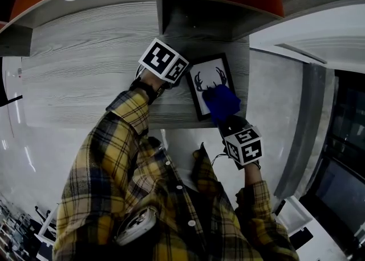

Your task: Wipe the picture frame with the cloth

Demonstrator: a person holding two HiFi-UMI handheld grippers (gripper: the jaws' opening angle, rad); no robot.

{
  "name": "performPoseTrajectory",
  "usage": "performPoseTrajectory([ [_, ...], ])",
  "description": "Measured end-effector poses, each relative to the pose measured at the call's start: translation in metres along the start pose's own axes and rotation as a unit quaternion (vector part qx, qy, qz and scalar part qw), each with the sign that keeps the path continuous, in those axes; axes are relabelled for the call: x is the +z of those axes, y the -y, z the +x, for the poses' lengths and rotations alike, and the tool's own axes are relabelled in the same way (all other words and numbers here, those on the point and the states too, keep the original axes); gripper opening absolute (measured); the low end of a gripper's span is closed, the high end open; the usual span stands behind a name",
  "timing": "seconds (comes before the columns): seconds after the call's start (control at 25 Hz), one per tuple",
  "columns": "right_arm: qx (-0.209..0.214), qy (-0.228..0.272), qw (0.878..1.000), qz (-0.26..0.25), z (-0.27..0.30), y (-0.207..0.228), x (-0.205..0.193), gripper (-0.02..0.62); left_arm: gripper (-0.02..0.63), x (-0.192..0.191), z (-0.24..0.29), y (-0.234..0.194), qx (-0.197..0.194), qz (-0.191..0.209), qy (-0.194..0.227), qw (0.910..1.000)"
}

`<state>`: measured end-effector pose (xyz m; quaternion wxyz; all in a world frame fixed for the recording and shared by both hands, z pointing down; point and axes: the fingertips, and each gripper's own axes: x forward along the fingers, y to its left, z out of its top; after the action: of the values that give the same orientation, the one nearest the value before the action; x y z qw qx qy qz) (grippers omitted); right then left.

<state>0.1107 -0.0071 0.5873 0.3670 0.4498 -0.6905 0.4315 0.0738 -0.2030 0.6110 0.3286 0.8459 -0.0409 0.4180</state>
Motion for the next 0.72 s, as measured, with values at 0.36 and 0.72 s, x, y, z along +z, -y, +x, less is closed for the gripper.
performPoseTrajectory([
  [0.36, 0.011, 0.172, 0.985, -0.031, -0.027, -0.021, 0.147, 0.052, 0.098, -0.001, 0.000, 0.000, -0.002, 0.000, 0.006, 1.0000],
  [0.72, -0.071, 0.099, 0.989, -0.089, 0.066, -0.004, 0.158, 0.052, 0.098, 0.002, -0.002, -0.001, -0.002, -0.005, 0.018, 0.9998],
])
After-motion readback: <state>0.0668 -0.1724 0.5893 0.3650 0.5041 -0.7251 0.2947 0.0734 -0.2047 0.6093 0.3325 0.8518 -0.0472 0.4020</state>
